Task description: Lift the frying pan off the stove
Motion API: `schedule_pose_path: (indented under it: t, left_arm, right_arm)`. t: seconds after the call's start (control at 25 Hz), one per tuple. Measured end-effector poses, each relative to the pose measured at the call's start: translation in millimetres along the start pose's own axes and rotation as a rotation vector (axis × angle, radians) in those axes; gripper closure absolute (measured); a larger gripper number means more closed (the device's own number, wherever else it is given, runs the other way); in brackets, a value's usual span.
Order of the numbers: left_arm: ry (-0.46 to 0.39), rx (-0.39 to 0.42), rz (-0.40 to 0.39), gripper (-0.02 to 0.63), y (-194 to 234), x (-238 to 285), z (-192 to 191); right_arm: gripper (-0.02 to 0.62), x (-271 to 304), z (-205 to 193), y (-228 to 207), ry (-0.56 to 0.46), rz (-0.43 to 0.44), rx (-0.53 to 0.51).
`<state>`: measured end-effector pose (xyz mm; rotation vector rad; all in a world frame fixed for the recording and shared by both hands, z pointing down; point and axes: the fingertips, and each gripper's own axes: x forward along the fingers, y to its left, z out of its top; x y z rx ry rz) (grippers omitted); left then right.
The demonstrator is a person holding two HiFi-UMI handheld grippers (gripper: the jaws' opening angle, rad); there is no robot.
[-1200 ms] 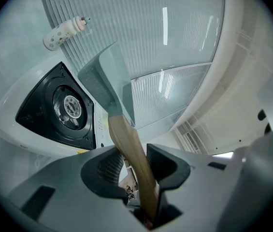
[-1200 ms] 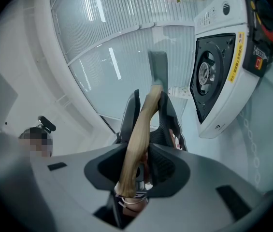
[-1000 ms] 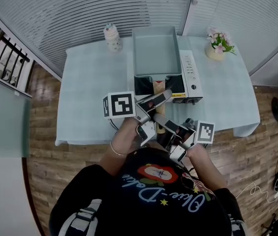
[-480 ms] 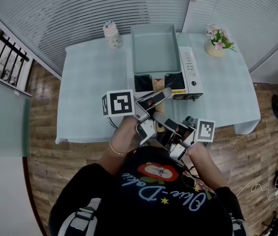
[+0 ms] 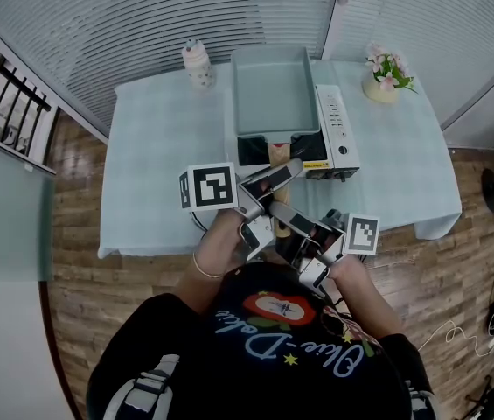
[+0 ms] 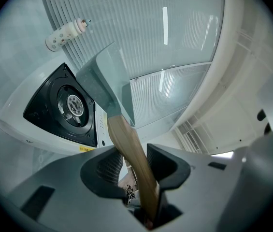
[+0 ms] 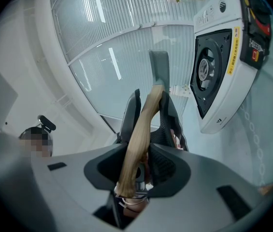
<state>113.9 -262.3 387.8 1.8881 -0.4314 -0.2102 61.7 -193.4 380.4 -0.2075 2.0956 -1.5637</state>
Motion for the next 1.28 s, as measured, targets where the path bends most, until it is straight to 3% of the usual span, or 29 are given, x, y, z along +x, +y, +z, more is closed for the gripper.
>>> schedule_pose_path:
  t: [1.28]
  left_arm:
    - [0.011, -0.006, 0.008, 0.466, 0.6, 1.9, -2.7]
  right_arm:
    - [0.470, -0.7, -0.6, 1.2, 0.009, 0.002, -0.012]
